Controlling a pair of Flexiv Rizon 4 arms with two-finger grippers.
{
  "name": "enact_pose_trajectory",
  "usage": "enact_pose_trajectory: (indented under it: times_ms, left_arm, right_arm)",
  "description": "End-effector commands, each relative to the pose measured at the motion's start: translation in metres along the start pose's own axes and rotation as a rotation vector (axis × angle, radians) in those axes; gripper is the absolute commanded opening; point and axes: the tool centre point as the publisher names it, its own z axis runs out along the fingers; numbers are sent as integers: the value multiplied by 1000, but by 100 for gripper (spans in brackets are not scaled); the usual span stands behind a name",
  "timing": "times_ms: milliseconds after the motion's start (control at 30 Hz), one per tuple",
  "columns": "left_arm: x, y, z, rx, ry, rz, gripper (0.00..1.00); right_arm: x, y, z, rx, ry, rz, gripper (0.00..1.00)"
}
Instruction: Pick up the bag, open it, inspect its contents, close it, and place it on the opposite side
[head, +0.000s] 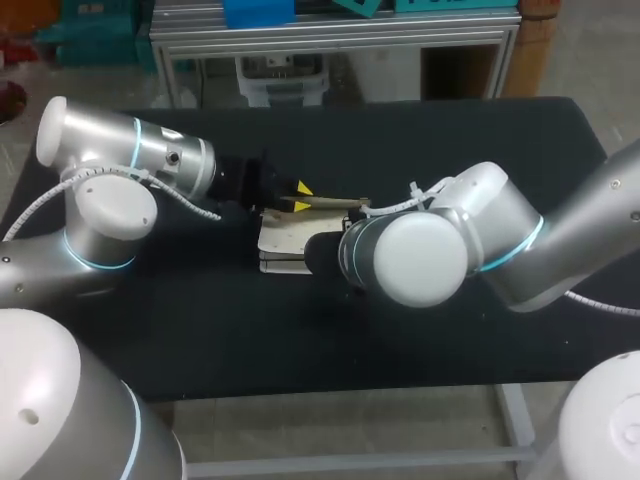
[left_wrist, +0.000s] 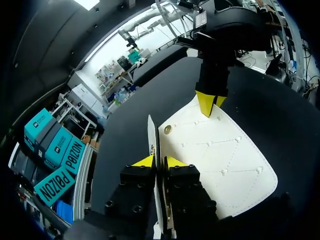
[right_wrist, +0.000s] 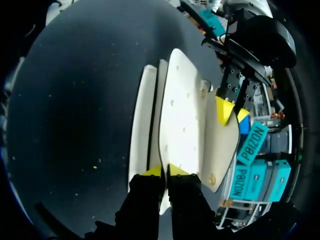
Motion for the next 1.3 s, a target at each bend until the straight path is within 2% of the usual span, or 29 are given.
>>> enact_pose_trajectory:
  times_ms: [33,267,500,733,1100,1133,1200,1300]
  left_arm:
    - [5,4,5,7,8,20,0]
    - [27,9,5,18,47,36,0]
    - [40,12,9,47,92,43,0]
    - [45,7,20,51,135,64,0]
    - [48,4,17,53,132,65,0]
    - [48,3,17,54,132,66,2]
    - [47,1,15,57,128,71,33]
    - [46,-2,11,66,113,74,44]
  right_arm:
    - [4,-3,2,-15,-273,0,0]
    - [4,-3,2,-15,-273,0,0]
    - [4,-3,2,-15,-273,0,0]
    - [4,-3,2,-15,-273,0,0]
    - [4,-3,2,-15,-273,0,0]
    - [4,-3,2,-15,-273,0,0]
    - [4,-3,2,-15,-273,0,0]
    - [4,-3,2,-15,-273,0,0]
